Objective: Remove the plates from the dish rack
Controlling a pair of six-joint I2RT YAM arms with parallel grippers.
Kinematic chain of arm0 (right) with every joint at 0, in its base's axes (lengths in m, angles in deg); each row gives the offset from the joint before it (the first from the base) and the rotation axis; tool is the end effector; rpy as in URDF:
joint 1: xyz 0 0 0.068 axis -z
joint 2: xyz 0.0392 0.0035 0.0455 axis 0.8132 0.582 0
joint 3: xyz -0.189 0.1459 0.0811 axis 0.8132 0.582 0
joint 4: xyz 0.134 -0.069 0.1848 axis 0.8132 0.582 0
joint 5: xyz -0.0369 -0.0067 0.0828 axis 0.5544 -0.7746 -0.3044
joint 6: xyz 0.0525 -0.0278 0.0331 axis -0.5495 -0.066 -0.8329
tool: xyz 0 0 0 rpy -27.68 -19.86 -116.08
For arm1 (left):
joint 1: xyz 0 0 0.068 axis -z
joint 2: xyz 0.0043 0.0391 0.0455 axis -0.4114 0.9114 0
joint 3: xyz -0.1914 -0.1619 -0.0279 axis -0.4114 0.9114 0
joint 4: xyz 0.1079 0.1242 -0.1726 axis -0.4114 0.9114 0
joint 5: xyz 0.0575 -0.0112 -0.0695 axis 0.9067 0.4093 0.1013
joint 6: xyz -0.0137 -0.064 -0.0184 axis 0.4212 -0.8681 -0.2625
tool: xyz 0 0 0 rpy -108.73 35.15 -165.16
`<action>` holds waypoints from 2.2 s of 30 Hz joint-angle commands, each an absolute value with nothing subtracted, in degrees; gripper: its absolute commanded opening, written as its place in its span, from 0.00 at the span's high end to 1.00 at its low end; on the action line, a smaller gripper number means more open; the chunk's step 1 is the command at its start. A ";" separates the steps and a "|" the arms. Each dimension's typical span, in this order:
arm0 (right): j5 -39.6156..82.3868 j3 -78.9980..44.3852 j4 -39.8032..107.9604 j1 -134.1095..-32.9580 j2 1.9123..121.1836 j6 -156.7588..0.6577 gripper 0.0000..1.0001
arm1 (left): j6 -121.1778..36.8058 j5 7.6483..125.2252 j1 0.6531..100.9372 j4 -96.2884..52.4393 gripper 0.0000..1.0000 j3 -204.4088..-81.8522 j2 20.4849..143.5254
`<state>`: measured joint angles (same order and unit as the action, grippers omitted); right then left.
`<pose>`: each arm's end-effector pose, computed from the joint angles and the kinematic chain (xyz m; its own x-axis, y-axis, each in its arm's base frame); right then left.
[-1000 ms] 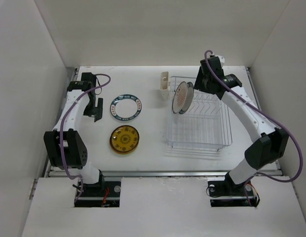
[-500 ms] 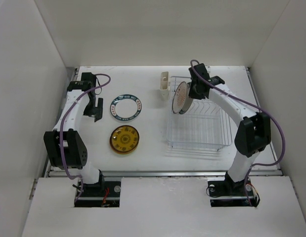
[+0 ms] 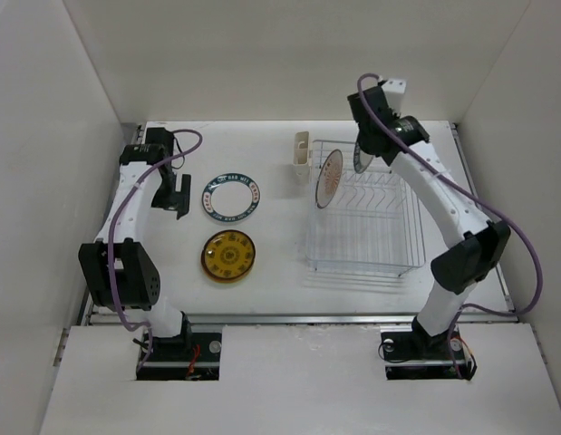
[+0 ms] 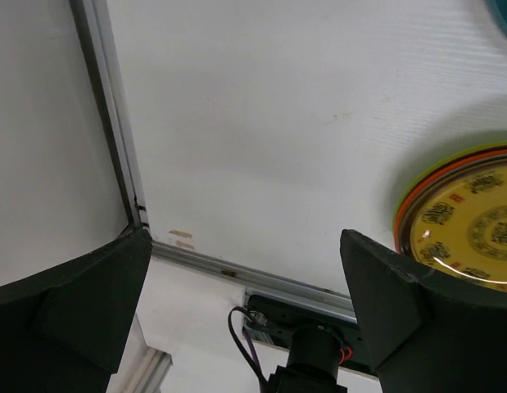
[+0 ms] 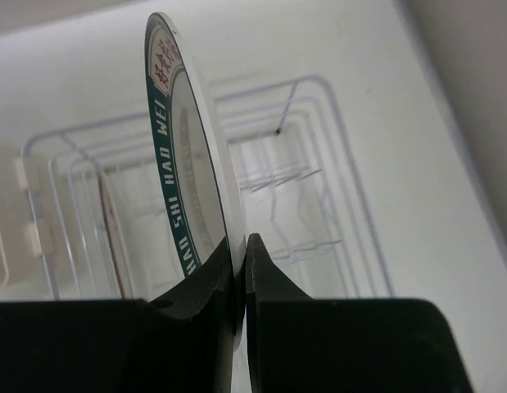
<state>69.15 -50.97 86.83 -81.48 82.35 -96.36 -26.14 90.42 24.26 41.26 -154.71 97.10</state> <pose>0.3375 0.1330 0.3556 -0.5576 0.0797 -0.8263 0.3179 0.9400 -0.1239 0.2957 0.0149 0.2727 -0.9313 0.0743 -0.3566 -0.0304 0.9596 0.2796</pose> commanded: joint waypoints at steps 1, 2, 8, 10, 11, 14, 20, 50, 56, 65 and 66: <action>84.65 -58.56 93.40 -81.13 77.59 -92.42 1.00 | -23.93 84.30 24.12 43.11 0.00 -159.55 95.02; 85.88 -59.44 94.29 -81.13 77.59 -92.42 1.00 | -23.40 80.54 24.12 43.63 0.00 -161.12 95.02; 59.42 -56.21 81.98 -81.83 73.73 -88.82 1.00 | -20.33 69.00 26.31 45.65 0.04 -168.51 96.77; 37.87 -49.65 73.87 -81.83 73.10 -88.81 1.00 | -19.44 61.63 26.84 46.18 0.07 -171.59 98.44; 31.46 -47.95 66.43 -82.44 73.10 -88.81 1.00 | -19.44 59.17 26.84 46.18 0.08 -172.29 98.97; 14.47 -46.00 58.64 -83.76 76.34 -90.04 1.00 | -18.92 52.12 26.84 43.91 0.10 -172.83 100.63; -3.27 -47.14 47.47 -84.55 87.51 -94.52 1.00 | -18.92 44.57 26.84 40.75 0.13 -172.83 105.03; -16.95 -42.31 36.37 -85.70 100.00 -102.26 1.00 | -23.05 24.87 23.50 34.22 1.00 -169.31 115.06; -12.82 -44.85 44.63 -86.22 97.72 -97.53 0.41 | -20.51 19.07 18.33 40.81 1.00 -170.72 114.53; 6.16 -50.12 54.57 -86.22 89.90 -92.59 0.04 | -20.23 19.14 12.35 41.37 1.00 -171.51 115.31; 10.00 -50.91 55.80 -86.22 88.24 -92.59 0.04 | -22.24 20.28 12.34 40.83 1.00 -171.51 116.19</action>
<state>-0.16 -45.94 53.49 -86.61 95.73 -94.37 -20.34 22.08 13.92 41.30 -169.72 116.27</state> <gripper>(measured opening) 0.956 0.037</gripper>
